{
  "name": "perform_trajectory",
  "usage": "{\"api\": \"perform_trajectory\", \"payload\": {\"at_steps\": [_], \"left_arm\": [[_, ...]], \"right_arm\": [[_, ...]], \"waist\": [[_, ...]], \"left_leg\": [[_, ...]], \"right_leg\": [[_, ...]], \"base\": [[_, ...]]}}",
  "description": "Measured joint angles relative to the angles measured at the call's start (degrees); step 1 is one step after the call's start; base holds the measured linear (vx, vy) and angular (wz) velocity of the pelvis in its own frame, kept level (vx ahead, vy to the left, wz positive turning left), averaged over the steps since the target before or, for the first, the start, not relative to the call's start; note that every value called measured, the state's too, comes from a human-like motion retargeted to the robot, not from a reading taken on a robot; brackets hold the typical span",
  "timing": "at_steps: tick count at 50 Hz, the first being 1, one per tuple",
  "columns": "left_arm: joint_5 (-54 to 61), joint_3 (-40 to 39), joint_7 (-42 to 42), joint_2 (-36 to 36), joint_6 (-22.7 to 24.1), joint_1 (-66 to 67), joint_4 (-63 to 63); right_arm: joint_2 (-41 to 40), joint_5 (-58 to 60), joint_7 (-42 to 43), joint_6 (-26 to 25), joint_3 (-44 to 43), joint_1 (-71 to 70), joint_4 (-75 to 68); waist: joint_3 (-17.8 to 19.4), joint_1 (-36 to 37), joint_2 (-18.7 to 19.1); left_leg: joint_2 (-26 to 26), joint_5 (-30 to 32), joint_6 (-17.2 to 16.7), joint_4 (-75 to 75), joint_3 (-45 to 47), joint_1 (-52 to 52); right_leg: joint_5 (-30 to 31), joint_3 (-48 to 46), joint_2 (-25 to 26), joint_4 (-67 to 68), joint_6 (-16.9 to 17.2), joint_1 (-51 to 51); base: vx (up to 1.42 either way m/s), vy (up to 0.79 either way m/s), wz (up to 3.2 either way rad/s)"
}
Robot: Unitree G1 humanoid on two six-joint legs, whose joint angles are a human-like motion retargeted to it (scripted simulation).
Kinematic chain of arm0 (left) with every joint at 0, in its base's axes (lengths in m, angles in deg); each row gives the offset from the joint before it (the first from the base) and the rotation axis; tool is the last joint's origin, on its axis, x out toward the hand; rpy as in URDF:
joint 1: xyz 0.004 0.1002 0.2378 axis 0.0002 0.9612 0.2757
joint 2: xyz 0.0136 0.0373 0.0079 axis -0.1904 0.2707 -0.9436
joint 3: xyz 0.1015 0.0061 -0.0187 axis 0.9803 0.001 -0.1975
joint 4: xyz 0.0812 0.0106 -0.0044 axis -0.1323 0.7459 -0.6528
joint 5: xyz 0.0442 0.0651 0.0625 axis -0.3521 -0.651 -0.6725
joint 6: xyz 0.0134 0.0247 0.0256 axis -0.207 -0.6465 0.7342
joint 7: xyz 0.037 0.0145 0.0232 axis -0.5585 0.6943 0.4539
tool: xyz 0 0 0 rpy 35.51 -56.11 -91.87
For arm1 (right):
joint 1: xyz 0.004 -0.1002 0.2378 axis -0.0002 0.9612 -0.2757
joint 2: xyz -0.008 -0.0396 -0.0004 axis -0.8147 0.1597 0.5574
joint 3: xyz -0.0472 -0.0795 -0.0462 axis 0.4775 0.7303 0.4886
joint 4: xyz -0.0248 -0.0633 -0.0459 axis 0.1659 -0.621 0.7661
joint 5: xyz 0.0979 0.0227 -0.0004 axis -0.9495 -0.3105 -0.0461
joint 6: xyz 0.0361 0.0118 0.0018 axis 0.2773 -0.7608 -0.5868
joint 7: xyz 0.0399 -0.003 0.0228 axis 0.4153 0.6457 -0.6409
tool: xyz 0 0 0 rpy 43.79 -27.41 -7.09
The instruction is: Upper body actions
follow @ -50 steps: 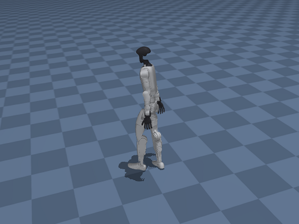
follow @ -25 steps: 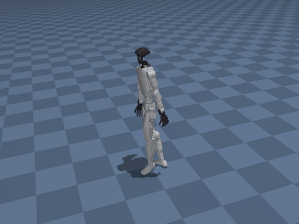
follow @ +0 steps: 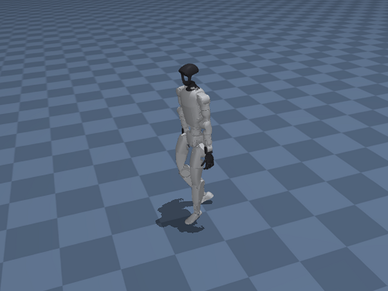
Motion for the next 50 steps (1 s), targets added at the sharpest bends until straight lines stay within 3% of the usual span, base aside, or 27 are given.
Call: {"api": "perform_trajectory", "payload": {"at_steps": [5,7,8,10,12,15,21,30,50], "left_arm": [[-1.14,0.59,-2.13,-1.1,-0.8,0.99,0.02],[-1.77,0.82,-2.91,-1.57,-1.33,1.72,0.43],[-2.04,0.84,-3.34,-2.01,-1.57,2.11,0.91],[-2.12,0.5,-3.18,-2.28,-1.69,2.94,1.42],[-1.71,0.36,-1.51,-1.85,-1.57,3.15,1.97],[0.54,-1.44,1.32,-0.44,-0.15,4.87,2.68],[-1.3,-2.74,-0.63,-0.01,-0.99,8.35,4.62],[-1.6,-2.08,-0.02,0.42,-1.56,7.83,4.76],[0.02,-1.73,0.08,-0.4,-0.58,5.9,1.68]], "right_arm": [[-1.5,1.9,-0.73,0.74,2.37,0.83,1.43],[-1.91,2.86,-1.37,0.92,3.15,1.29,1.84],[-2.23,3.58,-1.95,1.01,3.7,1.54,2.08],[-2.72,4.99,-2.88,1.02,4.37,1.85,2.49],[-3.17,6.39,-3.6,0.54,3.4,1.58,3.32],[-3.18,7.43,-2.94,0.76,4.15,1.52,4.89],[-2.82,7.4,-2.2,-0.86,4.63,-0.01,5.9],[-3.31,4.89,-2.57,-0.91,4.72,-1.3,9.49],[-2.41,9.87,-2.42,-2.34,4.91,0.67,2.56]], "waist": [[1.09,-1.74,-4.23],[1.62,-2.03,-5.98],[2.01,-2.25,-7.05],[1.72,0.6,-8.08],[1.72,-0.42,-8.48],[1.27,1.18,-8.67],[-2.46,-0.42,-8.94],[-1.95,-0.02,-8.36],[-3.74,-2.02,-8.52]], "left_leg": [[-4.17,0.26,0.99,-0.45,-2.27,0.02],[-6.12,0.23,1.24,-0.47,-3.1,0.78],[-7.08,0.27,1.2,-0.48,-3.93,1.53],[-7.61,-0.03,0.81,-0.23,-3.56,1.85],[-8.1,0.25,0.72,0.53,-6.93,1.1],[-7.99,-0.01,0.57,1.06,-6.98,1.07],[-8.52,-0.11,0.69,0.45,-9.17,-0.27],[-7.83,-0.41,0.8,0.62,-9.9,-0.29],[-4.98,-2.55,-0.3,1.28,-7.32,1.44]], "right_leg": [[-4.26,16.55,5.66,-21.04,2.67,-1.69],[-3.64,18.16,5.54,-27.22,2.04,-0.24],[-3.15,19.53,6.25,-29.66,0.13,1.21],[-3.1,8.6,3.67,-31.0,-0.87,2.71],[-1.69,10.28,3.02,-32.87,0.54,3.59],[-0.85,4.36,2.95,-36.16,-0.16,5.75],[-1.34,4.16,3.24,-37.13,-0.74,5.1],[-2.11,2.72,3.61,-36.65,-1.35,5.8],[-1.85,6.12,6.16,-36.74,-3.71,5.79]], "base": [[0.08,-0.16,0.76],[0.12,-0.12,0.76],[0.12,-0.13,0.57],[0.08,-0.13,0.26],[0.02,-0.11,0.86],[0.05,-0.05,0.31],[0.06,-0.01,0.44],[-0.01,-0.05,0.15],[-0.01,-0.06,-0.13]]}}
